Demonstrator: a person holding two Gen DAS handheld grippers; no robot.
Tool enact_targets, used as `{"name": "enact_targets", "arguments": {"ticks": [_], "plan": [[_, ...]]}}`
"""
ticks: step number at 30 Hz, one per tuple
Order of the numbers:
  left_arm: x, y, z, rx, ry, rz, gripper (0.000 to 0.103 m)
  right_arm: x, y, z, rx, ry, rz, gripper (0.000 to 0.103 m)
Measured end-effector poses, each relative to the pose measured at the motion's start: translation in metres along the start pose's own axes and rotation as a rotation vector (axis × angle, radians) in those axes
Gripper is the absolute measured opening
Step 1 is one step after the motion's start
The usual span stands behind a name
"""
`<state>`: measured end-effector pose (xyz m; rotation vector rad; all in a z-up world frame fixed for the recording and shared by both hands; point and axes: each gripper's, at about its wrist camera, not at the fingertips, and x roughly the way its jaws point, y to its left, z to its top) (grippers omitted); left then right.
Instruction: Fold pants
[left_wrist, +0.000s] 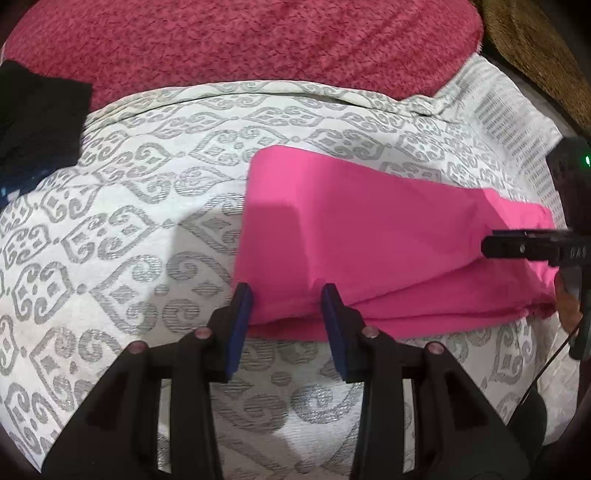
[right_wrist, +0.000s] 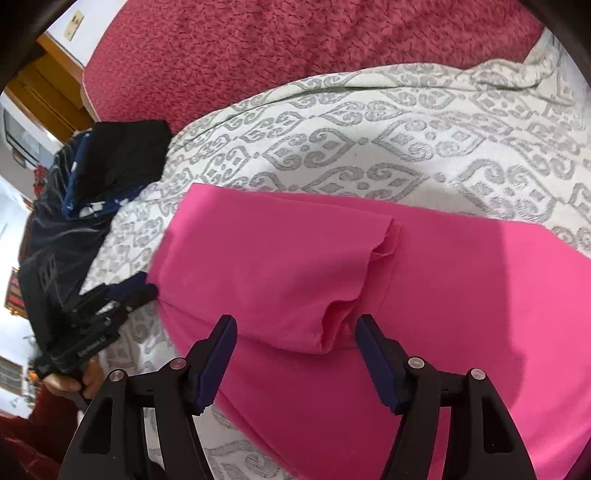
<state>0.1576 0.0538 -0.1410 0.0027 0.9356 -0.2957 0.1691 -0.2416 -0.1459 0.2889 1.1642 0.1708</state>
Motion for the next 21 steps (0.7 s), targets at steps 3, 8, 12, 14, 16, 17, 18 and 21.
{"name": "enact_targets", "arguments": {"ticks": [3, 8, 12, 14, 16, 17, 18, 21], "plan": [[0.005, -0.005, 0.000, 0.028, 0.006, 0.014, 0.041, -0.002, 0.010, -0.006, -0.038, 0.057, 0.107, 0.068], [0.004, -0.003, 0.000, 0.023, 0.004, 0.006, 0.043, -0.025, 0.029, -0.025, -0.152, 0.080, 0.184, 0.068], [-0.001, -0.006, 0.000, 0.032, 0.000, 0.002, 0.043, -0.033, -0.013, -0.016, 0.070, 0.036, 0.095, 0.068], [-0.003, -0.010, -0.001, 0.065, -0.011, -0.002, 0.044, -0.030, -0.037, -0.015, 0.195, 0.025, 0.106, 0.068], [-0.002, -0.012, -0.002, 0.091, -0.011, 0.022, 0.046, -0.023, -0.053, -0.015, 0.299, 0.033, 0.166, 0.068], [-0.001, -0.013, -0.003, 0.096, -0.009, 0.027, 0.046, -0.018, -0.058, -0.015, 0.334, 0.032, 0.207, 0.068], [0.000, -0.012, -0.004, 0.096, -0.005, 0.027, 0.048, -0.015, -0.059, -0.014, 0.341, 0.026, 0.224, 0.068], [0.004, -0.010, -0.005, 0.099, 0.006, 0.029, 0.052, -0.006, -0.058, -0.006, 0.355, 0.014, 0.238, 0.070]]}}
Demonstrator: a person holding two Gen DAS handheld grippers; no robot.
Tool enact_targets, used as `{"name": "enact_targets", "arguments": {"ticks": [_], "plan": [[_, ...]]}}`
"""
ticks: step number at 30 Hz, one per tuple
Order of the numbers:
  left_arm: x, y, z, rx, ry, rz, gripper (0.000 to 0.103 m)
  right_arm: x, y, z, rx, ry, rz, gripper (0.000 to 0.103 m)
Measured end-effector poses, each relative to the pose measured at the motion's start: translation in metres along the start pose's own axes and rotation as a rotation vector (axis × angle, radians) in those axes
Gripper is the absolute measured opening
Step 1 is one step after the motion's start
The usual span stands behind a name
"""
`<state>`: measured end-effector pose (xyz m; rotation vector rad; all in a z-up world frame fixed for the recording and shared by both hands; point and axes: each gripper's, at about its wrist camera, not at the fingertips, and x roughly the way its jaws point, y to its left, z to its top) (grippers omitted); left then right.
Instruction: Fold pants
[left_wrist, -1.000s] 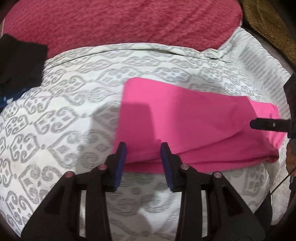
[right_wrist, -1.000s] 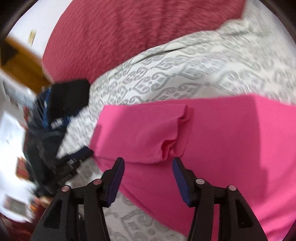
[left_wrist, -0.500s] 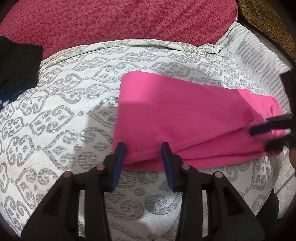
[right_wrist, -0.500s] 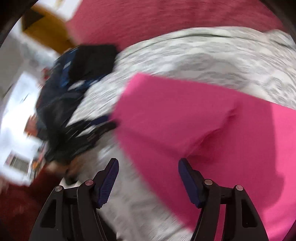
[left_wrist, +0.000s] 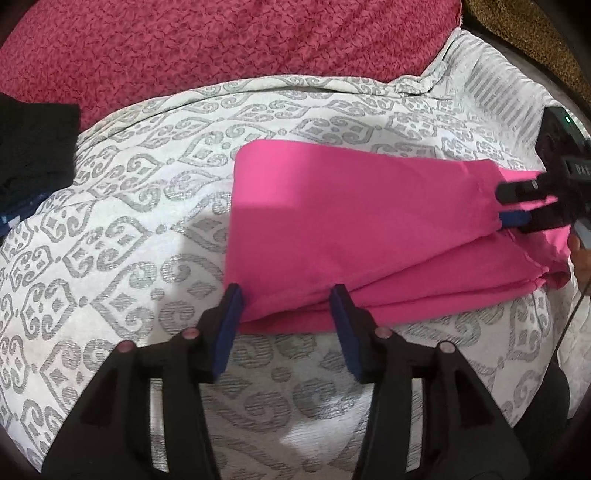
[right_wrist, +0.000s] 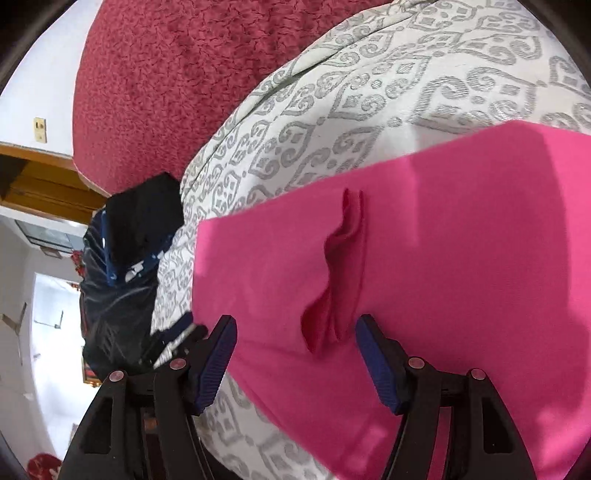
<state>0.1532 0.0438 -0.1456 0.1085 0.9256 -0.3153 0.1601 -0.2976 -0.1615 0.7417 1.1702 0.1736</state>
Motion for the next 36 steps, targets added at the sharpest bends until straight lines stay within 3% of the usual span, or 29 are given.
{"name": "enact_targets", "arguments": {"ticks": [5, 7, 9, 14, 20, 23, 25, 28, 32, 36], "plan": [[-0.001, 0.001, 0.000, 0.017, -0.001, -0.015, 0.056, 0.016, 0.005, 0.013, 0.064, 0.003, 0.056, 0.071], [-0.002, -0.003, 0.000, 0.034, -0.006, -0.028, 0.063, 0.020, 0.012, 0.014, 0.072, -0.011, 0.057, 0.061], [-0.002, -0.010, 0.001, 0.070, -0.015, -0.044, 0.065, 0.024, 0.016, 0.015, 0.087, -0.008, 0.075, 0.005], [0.001, -0.026, 0.002, 0.148, -0.031, 0.009, 0.071, 0.006, 0.040, 0.019, 0.069, -0.077, 0.073, 0.005], [0.004, -0.016, 0.011, 0.063, -0.037, 0.021, 0.071, -0.036, 0.086, 0.020, -0.029, -0.168, 0.126, 0.005], [0.000, -0.020, 0.012, 0.065, -0.052, 0.017, 0.071, -0.052, 0.102, 0.022, -0.074, -0.193, 0.136, 0.005], [0.001, -0.022, 0.012, 0.079, -0.055, 0.056, 0.071, -0.058, 0.108, 0.024, -0.095, -0.204, 0.128, 0.005], [0.008, -0.013, 0.011, 0.055, -0.025, 0.114, 0.071, -0.066, 0.108, 0.024, -0.103, -0.225, 0.106, 0.005], [0.005, 0.004, 0.006, -0.008, -0.008, 0.094, 0.071, -0.068, 0.090, 0.021, -0.077, -0.236, 0.078, 0.005], [0.002, 0.004, 0.002, 0.011, -0.005, 0.109, 0.071, -0.068, 0.059, 0.016, -0.036, -0.235, 0.010, 0.005]]}}
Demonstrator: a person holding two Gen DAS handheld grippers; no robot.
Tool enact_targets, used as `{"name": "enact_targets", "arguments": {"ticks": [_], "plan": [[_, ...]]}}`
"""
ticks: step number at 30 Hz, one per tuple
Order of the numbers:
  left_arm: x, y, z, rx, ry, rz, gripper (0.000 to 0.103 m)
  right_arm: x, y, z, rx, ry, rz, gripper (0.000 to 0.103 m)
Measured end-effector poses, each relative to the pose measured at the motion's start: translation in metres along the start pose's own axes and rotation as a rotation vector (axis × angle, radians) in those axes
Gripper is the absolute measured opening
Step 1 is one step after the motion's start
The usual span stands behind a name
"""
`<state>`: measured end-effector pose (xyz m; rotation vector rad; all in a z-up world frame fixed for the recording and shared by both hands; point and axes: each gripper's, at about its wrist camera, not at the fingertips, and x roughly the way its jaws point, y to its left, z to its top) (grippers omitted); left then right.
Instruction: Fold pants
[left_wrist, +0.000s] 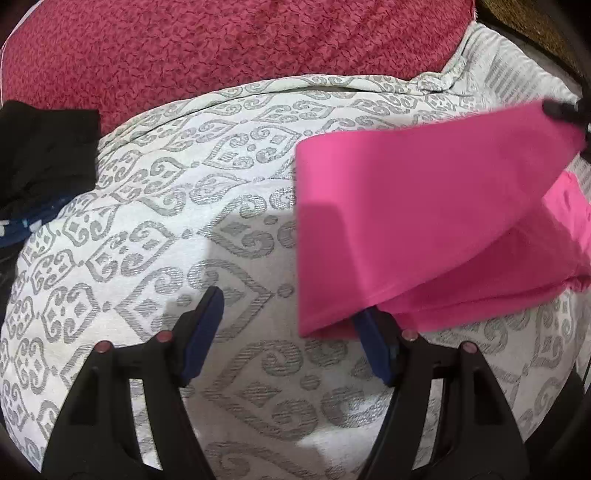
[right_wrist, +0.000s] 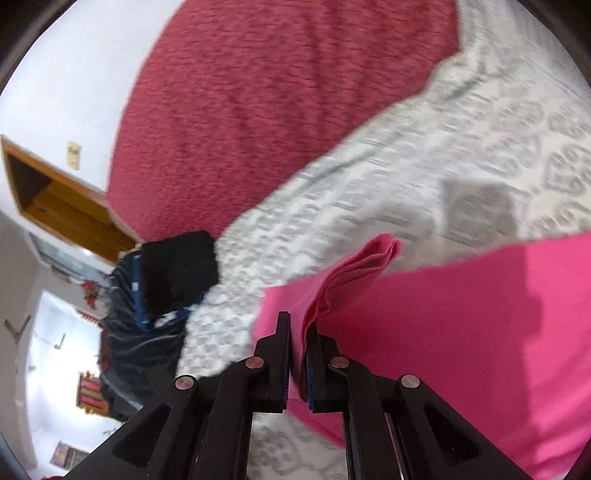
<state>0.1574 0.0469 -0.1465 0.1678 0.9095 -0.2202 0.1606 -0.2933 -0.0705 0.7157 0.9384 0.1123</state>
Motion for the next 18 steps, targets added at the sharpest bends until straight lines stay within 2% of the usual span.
{"name": "enact_targets", "arguments": {"ticks": [4, 6, 11, 14, 16, 18], "plan": [[0.000, -0.005, -0.003, 0.009, 0.002, 0.005, 0.071, 0.001, -0.039, -0.014, 0.074, 0.024, -0.072, 0.005], [-0.001, -0.006, -0.003, 0.012, 0.000, -0.004, 0.071, -0.004, -0.055, -0.020, 0.112, 0.023, -0.079, 0.005], [-0.003, -0.007, -0.003, 0.024, -0.001, -0.035, 0.071, -0.018, -0.065, -0.026, 0.080, 0.001, -0.098, 0.005], [-0.006, -0.007, -0.004, 0.025, 0.003, -0.046, 0.071, -0.015, -0.073, -0.037, 0.057, 0.075, -0.137, 0.009], [-0.008, -0.008, -0.004, 0.032, 0.007, -0.052, 0.071, -0.013, -0.083, -0.046, 0.081, 0.107, -0.183, 0.015], [-0.011, -0.010, -0.003, 0.041, 0.006, -0.056, 0.071, -0.020, -0.099, -0.050, 0.147, 0.110, -0.172, 0.025]]}}
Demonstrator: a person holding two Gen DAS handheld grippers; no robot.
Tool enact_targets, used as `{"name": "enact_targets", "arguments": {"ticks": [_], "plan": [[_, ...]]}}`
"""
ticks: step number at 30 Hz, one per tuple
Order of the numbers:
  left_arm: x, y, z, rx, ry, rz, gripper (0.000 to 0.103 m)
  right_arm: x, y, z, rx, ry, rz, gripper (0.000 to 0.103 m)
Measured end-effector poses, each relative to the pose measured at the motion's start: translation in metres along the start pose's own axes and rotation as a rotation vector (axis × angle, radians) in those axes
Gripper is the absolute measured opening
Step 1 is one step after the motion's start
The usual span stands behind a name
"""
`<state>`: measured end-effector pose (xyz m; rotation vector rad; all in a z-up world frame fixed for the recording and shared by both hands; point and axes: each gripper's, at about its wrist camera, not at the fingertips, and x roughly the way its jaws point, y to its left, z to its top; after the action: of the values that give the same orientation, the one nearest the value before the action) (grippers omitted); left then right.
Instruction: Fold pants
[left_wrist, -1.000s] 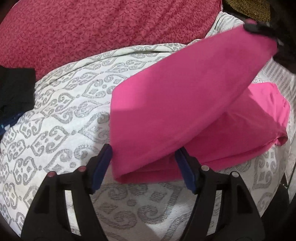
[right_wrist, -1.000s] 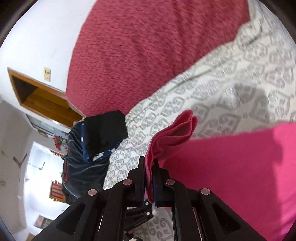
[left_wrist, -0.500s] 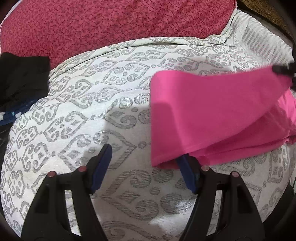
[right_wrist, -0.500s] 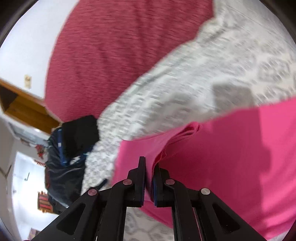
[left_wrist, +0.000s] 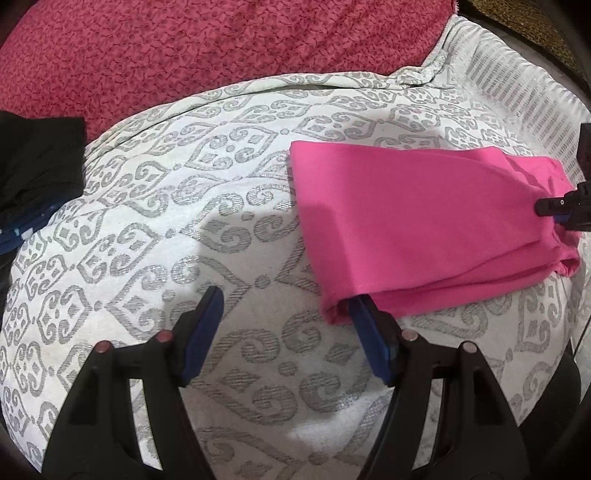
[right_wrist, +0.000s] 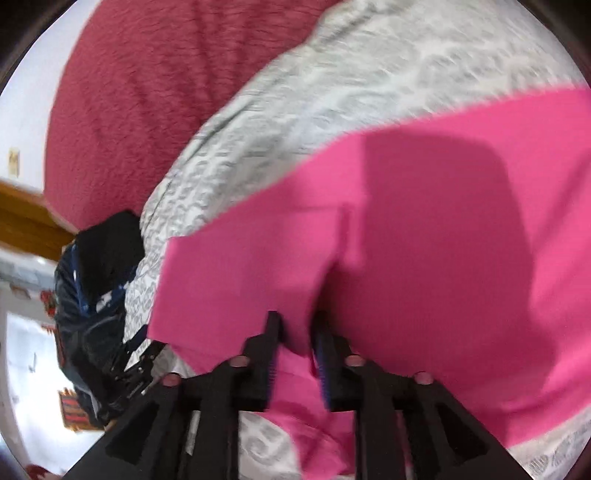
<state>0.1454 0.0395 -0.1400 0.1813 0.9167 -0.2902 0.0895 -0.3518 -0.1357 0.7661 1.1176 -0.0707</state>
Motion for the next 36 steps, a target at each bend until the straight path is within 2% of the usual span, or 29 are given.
{"name": "enact_targets", "arguments": {"ticks": [2, 5, 10, 11, 12, 13, 15, 17, 18, 19, 22, 25, 28, 31, 36], "plan": [[-0.006, -0.003, 0.002, 0.018, -0.006, -0.013, 0.071, -0.009, -0.013, 0.003, 0.068, -0.023, 0.054, 0.028], [-0.019, -0.009, 0.007, 0.041, -0.031, -0.050, 0.071, -0.025, -0.018, 0.013, 0.076, -0.108, 0.041, 0.044], [-0.031, -0.016, 0.025, 0.011, -0.088, -0.158, 0.071, -0.010, -0.002, 0.031, 0.021, -0.109, 0.045, 0.044], [-0.028, -0.017, 0.029, -0.001, -0.091, -0.169, 0.071, -0.005, 0.002, 0.033, 0.010, -0.102, 0.035, 0.036], [-0.024, -0.018, 0.031, -0.012, -0.092, -0.180, 0.071, 0.004, 0.009, 0.035, -0.018, -0.097, 0.013, 0.008], [-0.017, -0.017, 0.033, -0.029, -0.088, -0.194, 0.071, 0.011, 0.015, 0.036, -0.045, -0.092, -0.005, 0.003], [0.004, -0.012, 0.035, -0.066, -0.039, -0.174, 0.071, 0.018, 0.028, 0.039, -0.103, -0.126, -0.062, 0.003], [0.030, -0.009, 0.032, -0.068, 0.036, -0.049, 0.071, 0.021, 0.035, 0.041, -0.130, -0.156, -0.146, 0.003], [0.038, -0.005, 0.028, -0.077, 0.064, -0.016, 0.076, 0.023, 0.035, 0.042, -0.132, -0.161, -0.198, 0.004], [0.038, 0.002, 0.025, -0.123, 0.041, -0.047, 0.076, 0.024, 0.031, 0.043, -0.127, -0.154, -0.236, 0.004], [0.034, 0.012, 0.021, -0.189, 0.062, -0.072, 0.076, 0.019, 0.022, 0.039, -0.079, -0.119, -0.204, 0.005], [0.019, 0.008, 0.023, -0.153, 0.055, -0.010, 0.076, -0.007, 0.013, 0.021, -0.061, -0.159, -0.175, 0.011], [-0.003, -0.002, 0.026, -0.118, 0.013, 0.015, 0.076, -0.038, 0.002, -0.005, -0.048, -0.203, -0.163, 0.019], [-0.018, -0.014, 0.032, -0.080, -0.018, -0.002, 0.076, -0.061, -0.015, -0.028, 0.000, -0.230, -0.162, 0.023], [-0.039, -0.061, 0.048, 0.021, -0.050, -0.038, 0.076, -0.091, -0.046, -0.052, 0.082, -0.274, -0.155, 0.025]]}}
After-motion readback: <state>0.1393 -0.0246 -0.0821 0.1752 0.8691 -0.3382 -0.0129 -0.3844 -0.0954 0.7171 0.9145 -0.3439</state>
